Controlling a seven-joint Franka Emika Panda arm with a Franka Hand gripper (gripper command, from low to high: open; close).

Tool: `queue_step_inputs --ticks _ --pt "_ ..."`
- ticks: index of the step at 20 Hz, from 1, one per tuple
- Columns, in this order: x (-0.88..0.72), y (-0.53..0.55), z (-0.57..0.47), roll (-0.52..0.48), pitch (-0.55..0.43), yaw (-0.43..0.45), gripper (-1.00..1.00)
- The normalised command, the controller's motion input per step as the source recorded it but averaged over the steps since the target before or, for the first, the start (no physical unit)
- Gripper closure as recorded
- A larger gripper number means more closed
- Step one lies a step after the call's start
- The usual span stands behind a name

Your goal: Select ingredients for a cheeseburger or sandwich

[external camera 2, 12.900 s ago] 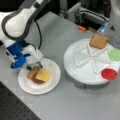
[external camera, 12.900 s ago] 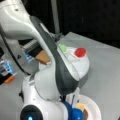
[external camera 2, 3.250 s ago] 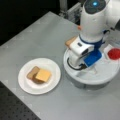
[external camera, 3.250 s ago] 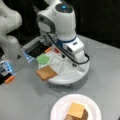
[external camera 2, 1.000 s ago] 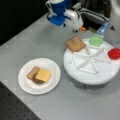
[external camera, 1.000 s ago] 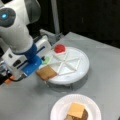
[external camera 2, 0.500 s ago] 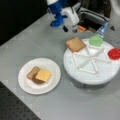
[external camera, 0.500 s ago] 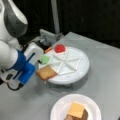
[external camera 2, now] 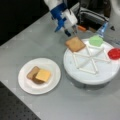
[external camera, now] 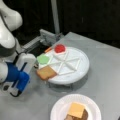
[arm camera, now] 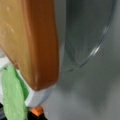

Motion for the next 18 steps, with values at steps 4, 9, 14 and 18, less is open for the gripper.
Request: queue_step_inputs --ticks 4,9,14,18 --pt "0.26 -0.24 -0.08 0.498 -0.111 0.052 -1.0" --pt "0.26 -0.28 -0.12 0.404 -0.102 0.085 -1.0" --pt "0.23 -0.3 -0.12 0.353 -0.107 0.105 -1.0" --pt "0.23 -0.28 -0.13 0.322 -0.116 0.107 -1.0"
